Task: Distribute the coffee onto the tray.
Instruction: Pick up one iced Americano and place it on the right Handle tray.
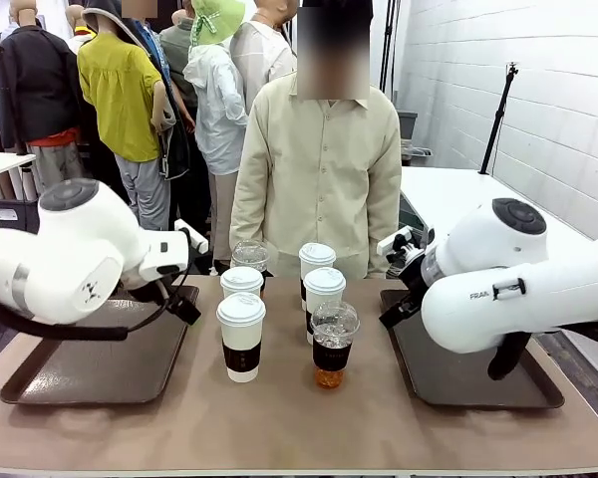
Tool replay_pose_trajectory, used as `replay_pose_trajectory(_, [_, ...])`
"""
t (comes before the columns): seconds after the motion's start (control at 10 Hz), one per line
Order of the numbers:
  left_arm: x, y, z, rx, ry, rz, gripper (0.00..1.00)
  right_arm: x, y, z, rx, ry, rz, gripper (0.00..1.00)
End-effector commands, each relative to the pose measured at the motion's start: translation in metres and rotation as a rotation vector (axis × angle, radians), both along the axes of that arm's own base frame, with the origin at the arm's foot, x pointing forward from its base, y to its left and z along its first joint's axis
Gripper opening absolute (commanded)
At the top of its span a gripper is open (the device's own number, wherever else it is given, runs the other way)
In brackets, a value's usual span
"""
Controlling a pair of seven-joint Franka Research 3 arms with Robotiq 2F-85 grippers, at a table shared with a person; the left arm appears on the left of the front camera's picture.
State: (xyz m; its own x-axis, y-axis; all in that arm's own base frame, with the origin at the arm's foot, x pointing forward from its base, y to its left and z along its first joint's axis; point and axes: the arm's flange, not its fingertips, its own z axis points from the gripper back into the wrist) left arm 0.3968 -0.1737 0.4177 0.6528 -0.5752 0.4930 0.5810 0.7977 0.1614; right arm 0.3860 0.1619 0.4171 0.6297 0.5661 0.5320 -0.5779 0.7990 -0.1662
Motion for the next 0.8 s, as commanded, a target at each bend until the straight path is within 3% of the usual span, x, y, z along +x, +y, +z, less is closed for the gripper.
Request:
replay_pose_trajectory(0.0, [0.007,0.000,0.034,0.059,0.008,0.005,1.00,0.005,-0.001,0.019,0.005,0.017,0.008,1.00])
replay_pose_trajectory(0.4, [-0.012,-0.020,0.092,0.154,0.038,-0.020,1.00,-0.012,0.007,0.075,-0.030,0.083,0.085,1.00])
replay_pose_trajectory(0.7, [-0.008,-0.010,0.113,0.141,0.026,-0.025,1.00,-0.007,0.012,0.102,-0.041,0.045,0.098,1.00])
